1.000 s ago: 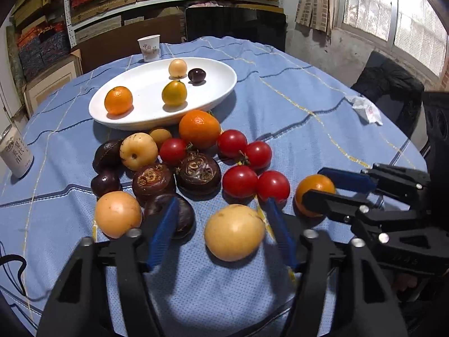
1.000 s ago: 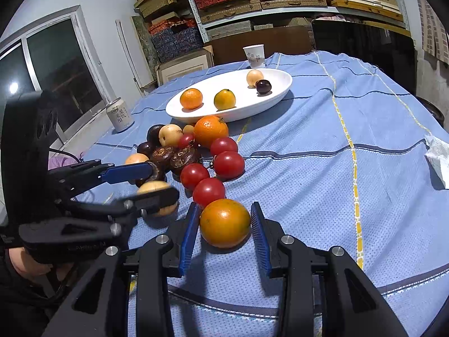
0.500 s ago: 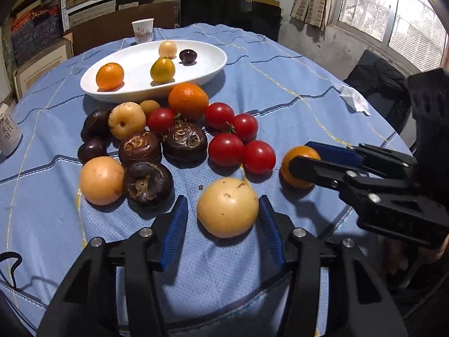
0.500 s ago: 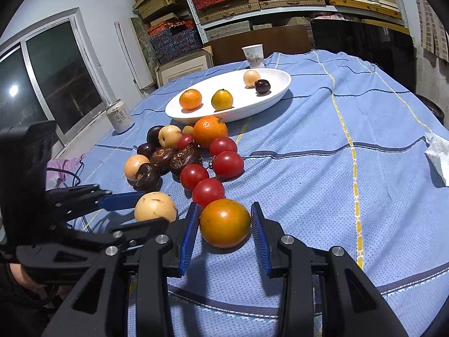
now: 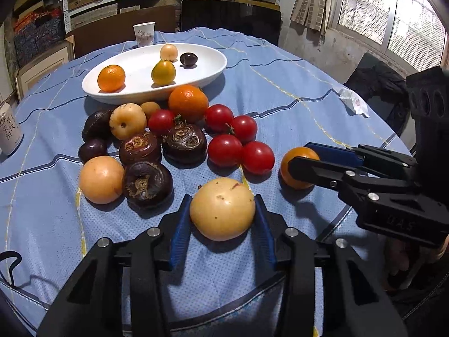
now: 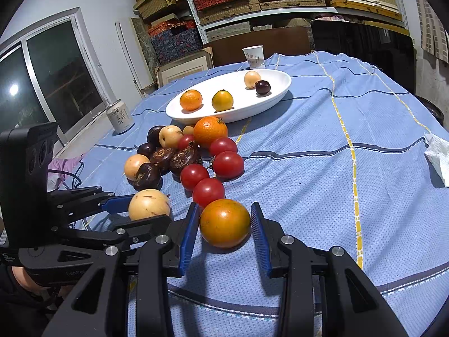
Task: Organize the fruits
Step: 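Place both held fruits on the white plate and open both tools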
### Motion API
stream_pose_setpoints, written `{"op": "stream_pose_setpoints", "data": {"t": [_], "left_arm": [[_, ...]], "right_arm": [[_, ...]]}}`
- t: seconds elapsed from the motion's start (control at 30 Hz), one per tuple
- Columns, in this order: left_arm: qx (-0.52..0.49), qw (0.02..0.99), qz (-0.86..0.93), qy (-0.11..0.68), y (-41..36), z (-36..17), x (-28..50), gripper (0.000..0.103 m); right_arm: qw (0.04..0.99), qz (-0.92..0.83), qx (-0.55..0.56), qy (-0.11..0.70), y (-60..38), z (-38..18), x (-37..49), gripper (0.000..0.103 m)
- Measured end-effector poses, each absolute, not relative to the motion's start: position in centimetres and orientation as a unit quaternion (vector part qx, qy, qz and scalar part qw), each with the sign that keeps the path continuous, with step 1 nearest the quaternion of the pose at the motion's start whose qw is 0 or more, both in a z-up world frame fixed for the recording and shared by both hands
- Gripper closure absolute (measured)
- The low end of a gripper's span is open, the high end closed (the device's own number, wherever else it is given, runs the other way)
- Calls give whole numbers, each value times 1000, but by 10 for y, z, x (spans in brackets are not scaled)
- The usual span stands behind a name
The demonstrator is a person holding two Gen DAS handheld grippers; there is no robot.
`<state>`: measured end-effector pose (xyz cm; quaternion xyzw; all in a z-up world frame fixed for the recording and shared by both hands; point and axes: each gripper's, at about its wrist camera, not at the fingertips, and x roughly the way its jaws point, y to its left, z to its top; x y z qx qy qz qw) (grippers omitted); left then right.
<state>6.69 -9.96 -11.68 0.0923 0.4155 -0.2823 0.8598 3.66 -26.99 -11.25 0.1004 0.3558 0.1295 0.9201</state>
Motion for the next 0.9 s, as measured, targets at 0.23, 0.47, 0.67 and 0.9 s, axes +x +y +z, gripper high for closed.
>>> {"op": "stream_pose_setpoints", "data": {"t": [0.23, 0.47, 0.67, 0.9], "left_arm": [[83, 871, -267, 404, -88, -101, 70, 60], [58, 886, -251, 386, -71, -66, 99, 60], [36, 895, -238, 376, -64, -38, 154, 60], [21, 901, -210, 380, -74, -29, 245, 60]], "right_arm": [[923, 116, 69, 361, -261, -108, 37, 65], [934, 111, 49, 337, -262, -66, 55, 65], [942, 106, 34, 317, -265, -30, 103, 65], [941, 90, 45, 322, -265, -19, 198, 65]]}}
